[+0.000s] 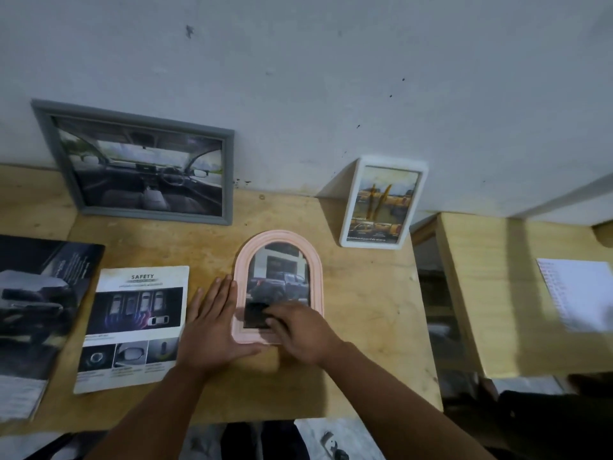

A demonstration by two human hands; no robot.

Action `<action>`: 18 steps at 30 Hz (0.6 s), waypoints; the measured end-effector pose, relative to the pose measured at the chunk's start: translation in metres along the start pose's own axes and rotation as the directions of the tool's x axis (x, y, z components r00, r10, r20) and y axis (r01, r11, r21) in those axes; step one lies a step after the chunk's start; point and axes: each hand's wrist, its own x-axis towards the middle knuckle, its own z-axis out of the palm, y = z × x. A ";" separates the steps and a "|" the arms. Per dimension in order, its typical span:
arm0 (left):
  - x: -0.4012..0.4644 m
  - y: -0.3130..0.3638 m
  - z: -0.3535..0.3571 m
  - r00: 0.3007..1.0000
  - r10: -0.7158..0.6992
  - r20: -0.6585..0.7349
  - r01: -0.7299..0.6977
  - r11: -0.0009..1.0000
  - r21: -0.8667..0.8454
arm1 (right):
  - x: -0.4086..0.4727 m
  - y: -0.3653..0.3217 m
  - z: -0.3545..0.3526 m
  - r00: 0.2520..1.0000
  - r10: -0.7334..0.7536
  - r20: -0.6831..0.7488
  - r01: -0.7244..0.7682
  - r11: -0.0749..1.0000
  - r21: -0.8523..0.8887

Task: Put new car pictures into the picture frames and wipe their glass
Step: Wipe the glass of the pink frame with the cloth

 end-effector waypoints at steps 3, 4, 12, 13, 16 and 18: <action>0.001 -0.004 -0.010 0.995 -0.024 0.095 0.024 1.000 -0.001 | -0.021 -0.001 -0.026 0.934 0.353 -0.048 -0.268 0.784 0.560; 0.001 -0.004 -0.015 0.991 -0.021 0.130 0.022 1.000 -0.004 | -0.031 0.001 -0.034 0.889 0.455 -0.053 -0.293 0.654 0.698; 0.013 0.008 -0.047 0.945 -0.095 0.313 0.127 0.989 -0.081 | -0.104 0.055 -0.075 0.656 0.752 0.065 -0.193 0.083 0.978; 0.016 0.011 -0.050 0.938 -0.110 0.328 0.144 0.986 -0.080 | -0.108 0.063 -0.076 0.633 0.771 0.068 -0.193 0.072 0.978; 0.018 0.021 -0.055 0.920 -0.152 0.360 0.183 0.982 -0.054 | -0.115 0.083 -0.075 0.561 0.827 0.041 -0.293 0.153 0.944; 0.016 0.031 -0.058 0.913 -0.187 0.361 0.221 0.974 -0.053 | -0.120 0.093 -0.068 0.564 0.826 0.002 -0.517 0.351 0.781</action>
